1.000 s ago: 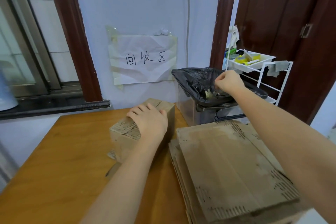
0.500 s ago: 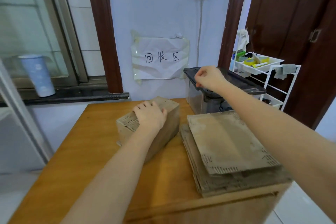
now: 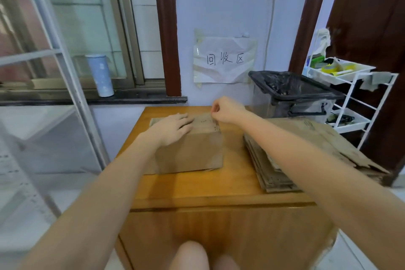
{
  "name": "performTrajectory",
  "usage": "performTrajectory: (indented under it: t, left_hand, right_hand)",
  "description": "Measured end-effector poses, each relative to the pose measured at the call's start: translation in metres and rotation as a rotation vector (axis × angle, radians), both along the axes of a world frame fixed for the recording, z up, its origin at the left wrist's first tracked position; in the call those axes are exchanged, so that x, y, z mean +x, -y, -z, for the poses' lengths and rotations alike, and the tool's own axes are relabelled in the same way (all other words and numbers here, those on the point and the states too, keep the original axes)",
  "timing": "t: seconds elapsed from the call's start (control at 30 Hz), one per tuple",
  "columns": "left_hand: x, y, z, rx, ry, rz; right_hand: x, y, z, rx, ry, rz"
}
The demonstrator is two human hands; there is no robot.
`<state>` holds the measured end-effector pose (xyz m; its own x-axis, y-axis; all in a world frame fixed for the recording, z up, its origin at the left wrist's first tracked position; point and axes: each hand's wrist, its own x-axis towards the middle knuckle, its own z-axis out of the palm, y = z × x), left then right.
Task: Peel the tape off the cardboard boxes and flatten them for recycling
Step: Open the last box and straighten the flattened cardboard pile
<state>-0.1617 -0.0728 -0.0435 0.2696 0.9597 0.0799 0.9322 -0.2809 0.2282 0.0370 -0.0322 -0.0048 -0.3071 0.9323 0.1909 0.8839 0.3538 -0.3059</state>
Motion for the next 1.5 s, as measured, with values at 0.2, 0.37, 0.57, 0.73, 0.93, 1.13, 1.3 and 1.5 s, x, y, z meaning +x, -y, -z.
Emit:
performTrajectory:
  t: [0.2,0.37,0.57,0.73,0.93,1.13,1.3,1.5]
  left_hand:
    - [-0.015,0.008,-0.003,0.241,0.322,-0.358]
    - [-0.037,0.009,-0.002,0.211,0.422,-0.588]
    - [-0.039,0.02,-0.008,0.067,0.809,-0.6]
    - [-0.035,0.028,-0.018,-0.131,1.204,-0.654]
    - [-0.043,0.035,-0.004,-0.299,1.05,-0.426]
    - [-0.043,0.042,0.007,-0.28,0.848,-0.318]
    - [-0.04,0.04,-0.003,-0.318,0.603,-0.348]
    - [-0.039,0.035,-0.01,-0.336,0.584,-0.391]
  right_hand:
    - [-0.007,0.006,-0.001,-0.097,-0.072,0.037]
    - [0.001,0.015,-0.004,-0.282,-0.359,0.042]
    - [0.01,0.03,-0.001,-0.388,-0.638,0.064]
    - [0.019,0.036,0.006,-0.443,-0.724,0.051]
    - [0.021,0.043,0.013,-0.413,-0.511,-0.046]
    - [0.01,0.041,0.02,-0.298,-0.531,0.041]
    - [-0.005,0.029,0.019,-0.094,-0.304,0.16]
    - [-0.007,0.022,0.018,0.021,-0.237,0.237]
